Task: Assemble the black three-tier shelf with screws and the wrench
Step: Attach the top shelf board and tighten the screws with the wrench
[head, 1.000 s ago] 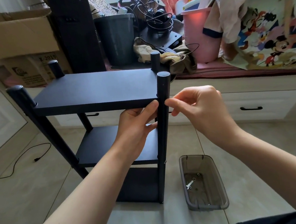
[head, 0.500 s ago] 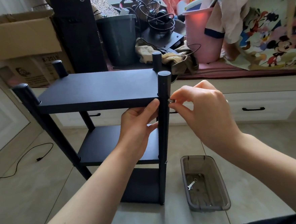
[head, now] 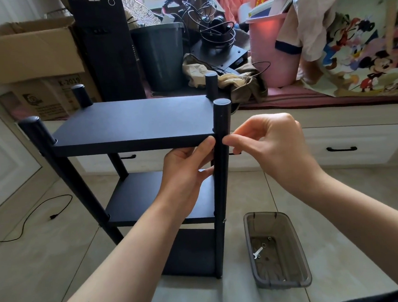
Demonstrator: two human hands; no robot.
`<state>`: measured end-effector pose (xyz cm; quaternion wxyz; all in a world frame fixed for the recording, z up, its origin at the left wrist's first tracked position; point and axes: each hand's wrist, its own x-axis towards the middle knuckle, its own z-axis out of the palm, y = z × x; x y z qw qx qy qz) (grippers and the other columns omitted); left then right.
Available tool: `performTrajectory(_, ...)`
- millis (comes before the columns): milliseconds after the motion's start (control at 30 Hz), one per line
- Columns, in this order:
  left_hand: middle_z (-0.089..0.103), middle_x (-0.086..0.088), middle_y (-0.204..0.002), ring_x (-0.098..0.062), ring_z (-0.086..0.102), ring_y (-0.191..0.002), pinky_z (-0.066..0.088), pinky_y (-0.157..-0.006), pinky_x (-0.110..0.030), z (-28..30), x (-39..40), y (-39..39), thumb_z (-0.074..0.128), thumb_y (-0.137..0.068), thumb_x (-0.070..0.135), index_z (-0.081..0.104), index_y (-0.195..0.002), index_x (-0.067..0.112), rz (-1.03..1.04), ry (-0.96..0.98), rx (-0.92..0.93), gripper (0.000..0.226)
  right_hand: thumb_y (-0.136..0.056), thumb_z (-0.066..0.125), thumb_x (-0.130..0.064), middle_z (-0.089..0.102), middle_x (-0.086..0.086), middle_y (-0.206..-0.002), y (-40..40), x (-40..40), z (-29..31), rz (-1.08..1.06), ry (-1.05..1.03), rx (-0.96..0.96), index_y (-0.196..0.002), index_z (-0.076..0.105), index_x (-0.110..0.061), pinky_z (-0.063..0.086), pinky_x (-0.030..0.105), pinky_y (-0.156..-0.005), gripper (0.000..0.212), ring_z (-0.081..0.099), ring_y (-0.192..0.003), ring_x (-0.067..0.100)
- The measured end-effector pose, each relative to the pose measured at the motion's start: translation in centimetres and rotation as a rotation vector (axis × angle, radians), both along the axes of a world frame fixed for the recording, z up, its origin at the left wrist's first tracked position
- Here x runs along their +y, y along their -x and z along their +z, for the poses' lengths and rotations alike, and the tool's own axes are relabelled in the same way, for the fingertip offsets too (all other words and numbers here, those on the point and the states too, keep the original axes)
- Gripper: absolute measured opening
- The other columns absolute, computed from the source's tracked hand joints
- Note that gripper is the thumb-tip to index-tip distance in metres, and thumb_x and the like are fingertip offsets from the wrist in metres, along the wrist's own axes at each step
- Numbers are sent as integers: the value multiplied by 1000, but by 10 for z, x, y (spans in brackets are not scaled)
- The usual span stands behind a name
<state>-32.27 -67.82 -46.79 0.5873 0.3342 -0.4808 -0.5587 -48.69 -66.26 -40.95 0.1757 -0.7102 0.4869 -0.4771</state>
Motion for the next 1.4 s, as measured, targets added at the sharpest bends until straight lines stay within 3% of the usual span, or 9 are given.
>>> performTrajectory(133, 76, -3, -112, -26, 68, -114, 50, -98, -54, 1, -3, 1, 68, -88, 31, 79, -100, 27, 12, -7, 0, 17, -82, 77, -38, 69, -12, -69, -1, -1, -2, -119, 62, 149, -80, 72, -21, 52, 32, -72, 18, 64, -73, 6)
performTrajectory(300, 74, -7, -117, -27, 68, -115, 49, -99, -55, 2, -5, 0, 69, -88, 30, 76, -110, 19, 29, -20, 10, 26, -88, 73, -24, 68, -5, -77, -6, 4, -8, -198, 326, 371, -87, 69, -13, 49, 50, -77, 11, 56, -89, 23)
performTrajectory(433, 74, -6, -118, -26, 68, -115, 50, -100, -55, 3, -3, -1, 67, -89, 30, 75, -111, 19, 18, -20, 7, 26, -90, 71, -24, 69, -3, -79, -7, 2, -10, -169, 330, 364, -90, 70, -12, 50, 50, -77, 12, 58, -89, 23)
performTrajectory(700, 76, -2, -109, -24, 69, -113, 53, -90, -45, 3, -2, 0, 66, -91, 31, 80, -96, 28, -4, -10, 14, 15, -86, 75, -34, 70, -14, -71, -5, -2, -3, -63, 90, 106, -84, 73, -22, 55, 32, -75, 13, 67, -72, 1)
performTrajectory(833, 73, -11, -119, -25, 67, -117, 52, -100, -44, 3, -1, 5, 71, -89, 27, 73, -114, 9, 27, 2, 103, 31, -87, 73, -33, 68, -14, -76, -4, -3, -4, -78, 82, 161, -85, 69, -23, 55, 37, -76, 11, 65, -78, 4)
performTrajectory(933, 72, -15, -120, -26, 67, -117, 52, -102, -37, 4, 2, 8, 69, -85, 23, 68, -119, -1, 26, 23, 150, 41, -85, 74, -34, 67, -13, -76, 0, -4, -7, -62, 76, 146, -92, 64, -24, 51, 22, -70, 15, 63, -75, 2)
performTrajectory(1000, 72, -14, -119, -26, 68, -116, 54, -100, -34, 4, 5, 9, 69, -84, 23, 68, -119, 0, 16, 19, 143, 42, -84, 77, -31, 65, -11, -80, 4, -6, -7, -10, 50, 98, -111, 57, -28, 51, 18, -66, 34, 63, -74, 3)
performTrajectory(1133, 74, -11, -117, -24, 69, -113, 55, -98, -33, 5, 7, 10, 69, -81, 24, 71, -113, 6, 9, 14, 133, 37, -88, 73, -17, 60, -4, -85, 11, -8, -1, 237, -18, 94, -143, 32, -52, 58, 26, -68, 77, 65, -69, 13)
performTrajectory(1400, 74, -9, -115, -24, 70, -112, 56, -96, -32, 5, 7, 6, 70, -79, 27, 72, -111, 11, 12, 22, 113, 36, -88, 72, -13, 60, -2, -78, 13, -15, 12, 328, -34, 193, -134, 41, -51, 57, 32, -68, 68, 65, -63, 17)
